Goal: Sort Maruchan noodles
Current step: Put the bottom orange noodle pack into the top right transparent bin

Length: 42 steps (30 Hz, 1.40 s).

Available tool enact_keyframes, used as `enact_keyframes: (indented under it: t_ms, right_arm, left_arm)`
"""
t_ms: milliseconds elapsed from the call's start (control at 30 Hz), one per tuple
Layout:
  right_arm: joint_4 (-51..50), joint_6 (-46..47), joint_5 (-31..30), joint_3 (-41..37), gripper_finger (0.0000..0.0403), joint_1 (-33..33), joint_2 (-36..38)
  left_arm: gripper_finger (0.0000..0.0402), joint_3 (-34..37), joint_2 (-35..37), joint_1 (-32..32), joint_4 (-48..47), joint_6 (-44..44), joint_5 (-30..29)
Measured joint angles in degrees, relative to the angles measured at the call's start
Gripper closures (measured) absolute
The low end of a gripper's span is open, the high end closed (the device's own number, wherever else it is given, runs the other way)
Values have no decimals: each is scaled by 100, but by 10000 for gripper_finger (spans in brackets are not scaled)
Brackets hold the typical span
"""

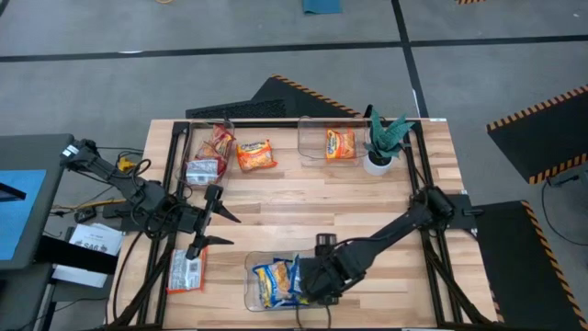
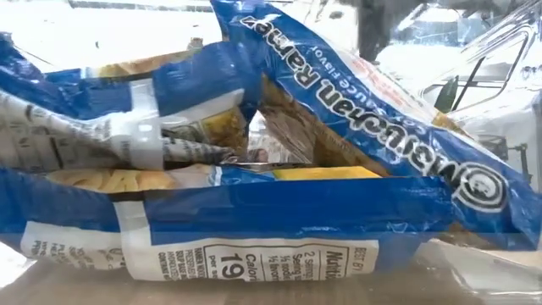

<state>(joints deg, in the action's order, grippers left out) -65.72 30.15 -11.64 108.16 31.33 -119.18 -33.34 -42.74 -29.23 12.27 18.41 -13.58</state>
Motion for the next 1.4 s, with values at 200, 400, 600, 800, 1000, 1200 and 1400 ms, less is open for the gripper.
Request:
enact_keyframes:
  t_ms: [200,400,600,800,1000,1200,1400]
  right_arm:
    - [-935,633,-1035,-105,126,353,199]
    - [-1041,1799,-1462,-1154,126,688,867]
    - [-231,2686,-1851,-2751,127,925,1854]
    - [845,2946,-2279,-4179,127,920,2778]
    - [1567,2937,-2686,-5003,127,652,3411]
    - [2061,2346,-2958,-5233,127,321,3788]
    - [2572,1596,-2930,-5233,127,-39,3867]
  left_arm:
    - [158,0,0,0,-2,2,-379]
    - [158,0,0,2,2,4,-478]
    - [158,0,-2,2,91,4,-669]
    - [158,-4,-72,5,130,-112,-1003]
    - [159,-4,-245,67,-119,-85,-1161]
    - [171,-4,-77,798,-340,336,-745]
    - [181,-4,-56,1940,-823,-272,1046]
